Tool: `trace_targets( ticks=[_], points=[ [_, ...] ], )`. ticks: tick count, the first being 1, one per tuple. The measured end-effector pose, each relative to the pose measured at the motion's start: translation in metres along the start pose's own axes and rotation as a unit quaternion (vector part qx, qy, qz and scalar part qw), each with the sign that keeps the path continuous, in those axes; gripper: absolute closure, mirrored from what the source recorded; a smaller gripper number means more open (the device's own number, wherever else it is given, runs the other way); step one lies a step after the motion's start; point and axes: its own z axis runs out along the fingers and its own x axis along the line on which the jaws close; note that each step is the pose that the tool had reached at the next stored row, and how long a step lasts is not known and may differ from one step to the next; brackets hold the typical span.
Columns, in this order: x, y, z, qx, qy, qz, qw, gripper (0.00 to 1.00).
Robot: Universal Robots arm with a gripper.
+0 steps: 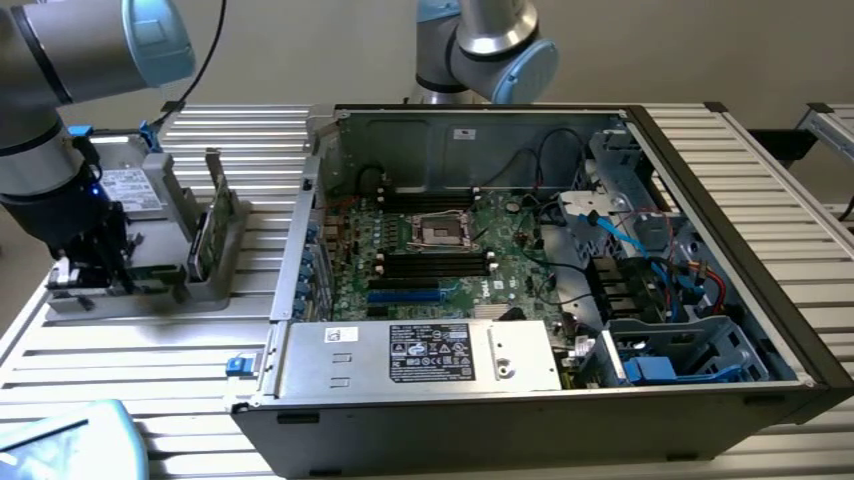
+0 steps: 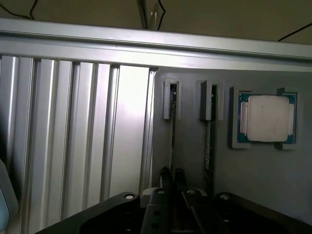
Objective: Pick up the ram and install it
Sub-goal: 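Pick up the ram and move it above insertion slot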
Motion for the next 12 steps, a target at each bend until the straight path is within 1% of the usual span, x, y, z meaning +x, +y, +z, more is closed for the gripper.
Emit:
trace_targets(
  ticks=[3, 5, 9, 12],
  points=[
    [0.0, 0.0002, -0.0044, -0.0003, 0.0004, 0.0, 1.0, 0.86],
    [-0.001, 0.0003, -0.0073, -0.0007, 0.0013, 0.0, 1.0, 0.86],
    [-0.001, 0.0006, -0.0133, -0.0022, 0.0055, -0.001, 1.0, 0.86],
    [-0.002, 0.0009, -0.021, -0.0038, 0.0083, -0.002, 1.0, 0.86]
  ],
)
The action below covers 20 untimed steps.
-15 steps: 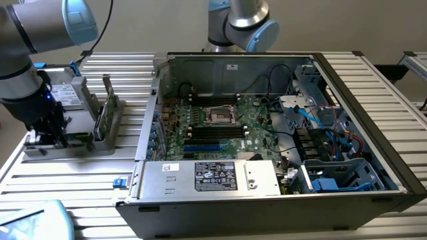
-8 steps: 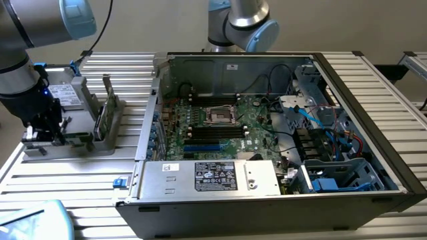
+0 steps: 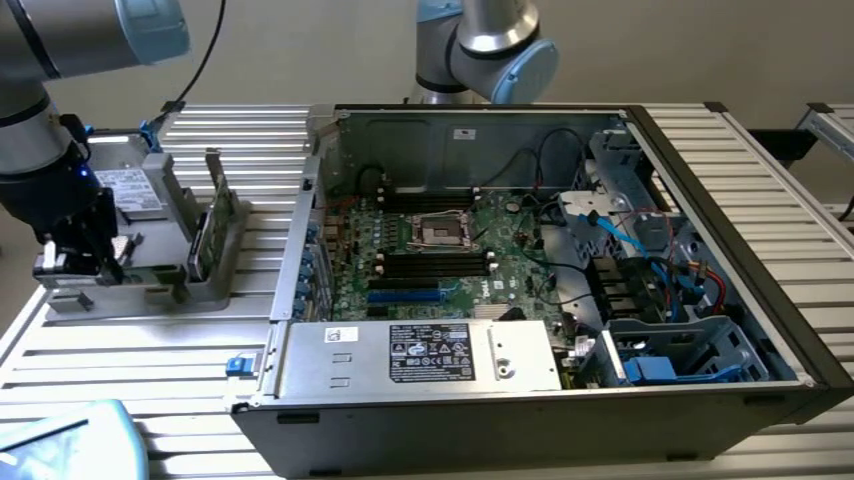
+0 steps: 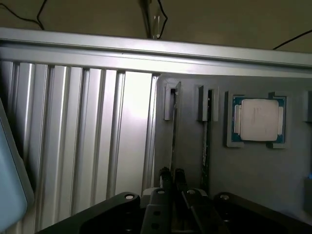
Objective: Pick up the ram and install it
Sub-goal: 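Pick up the ram and move it above insertion slot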
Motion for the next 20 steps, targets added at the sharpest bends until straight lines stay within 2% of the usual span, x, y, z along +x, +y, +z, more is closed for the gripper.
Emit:
trace_targets(
  ticks=[3, 10, 20],
  points=[
    [0.0, 0.0006, -0.0111, -0.0013, 0.0013, -0.001, 1.0, 0.86],
    [0.001, -0.0021, -0.0424, -0.004, 0.0014, -0.003, 1.0, 0.86],
    [0.004, -0.0291, -0.0833, -0.0113, 0.0008, -0.003, 0.9999, 0.86]
  ],
)
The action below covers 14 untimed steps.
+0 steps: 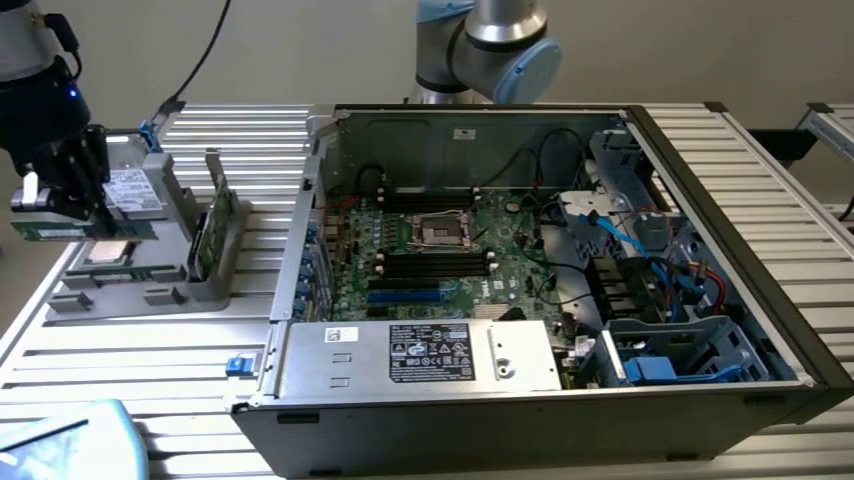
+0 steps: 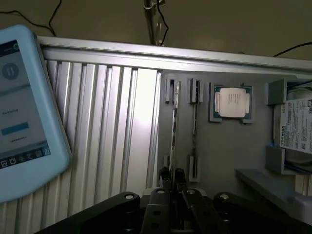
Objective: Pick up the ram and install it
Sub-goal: 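Pick up the ram and move it above insertion slot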
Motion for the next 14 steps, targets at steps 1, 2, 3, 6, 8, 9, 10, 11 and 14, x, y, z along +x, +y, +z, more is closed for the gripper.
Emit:
trace_targets(
  ticks=[1, 2, 3, 6, 8, 9, 10, 11, 14],
  points=[
    [0.0, -0.0029, -0.0038, -0.001, -0.0001, 0.0, 1.0, 0.86],
    [0.001, -0.0059, -0.0069, -0.0019, -0.0002, 0.0, 1.0, 0.86],
    [0.001, -0.009, -0.0096, -0.0027, -0.0002, 0.0, 1.0, 0.86],
    [0.002, -0.0186, -0.0169, -0.0051, -0.0004, 0.0, 1.0, 0.86],
    [0.003, -0.025, -0.0217, -0.0065, -0.0006, 0.0, 1.0, 0.86],
    [0.003, -0.0284, -0.0244, -0.0072, -0.0006, 0.0, 1.0, 0.86],
    [0.003, -0.0314, -0.0267, -0.0079, -0.0007, 0.0, 1.0, 0.86],
    [0.004, -0.0347, -0.0292, -0.0086, -0.0007, 0.0, 1.0, 0.86],
    [0.005, -0.0445, -0.0365, -0.0107, -0.0009, 0.0, 0.9999, 0.86]
  ],
)
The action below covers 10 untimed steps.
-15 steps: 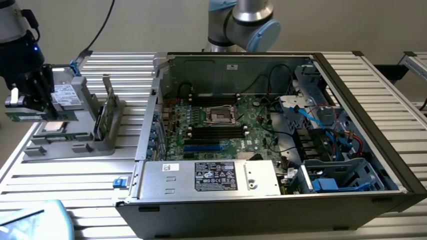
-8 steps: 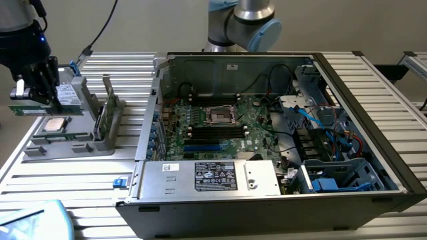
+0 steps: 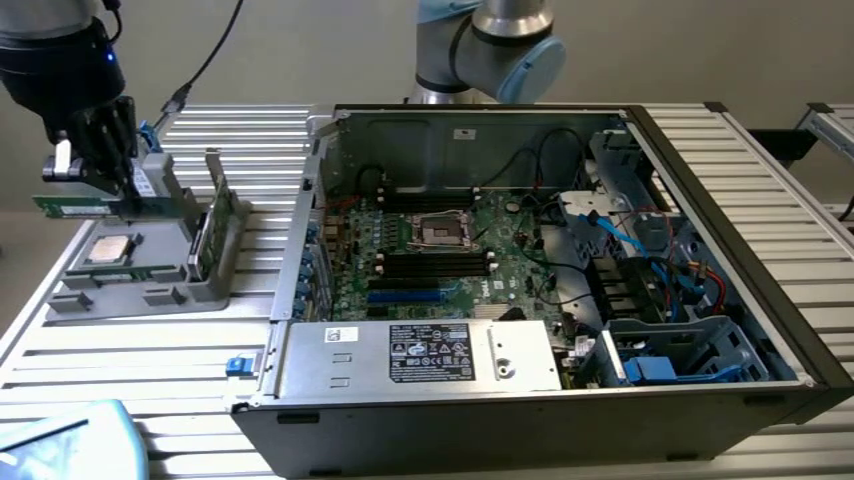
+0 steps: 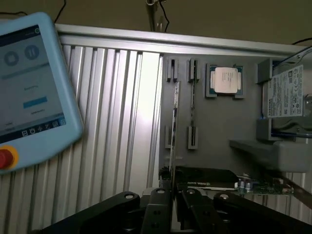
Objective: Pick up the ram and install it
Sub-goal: 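Pick up the ram and move it above insertion slot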
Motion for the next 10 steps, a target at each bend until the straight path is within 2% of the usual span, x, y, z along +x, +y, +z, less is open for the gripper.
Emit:
trace_targets(
  ticks=[6, 10],
  points=[
    [0.002, -0.0197, -0.0146, -0.0045, -0.0004, 0.0, 1.0, 0.86],
    [0.004, -0.0357, -0.0212, -0.0056, -0.0004, 0.0, 1.0, 0.86]
  ],
)
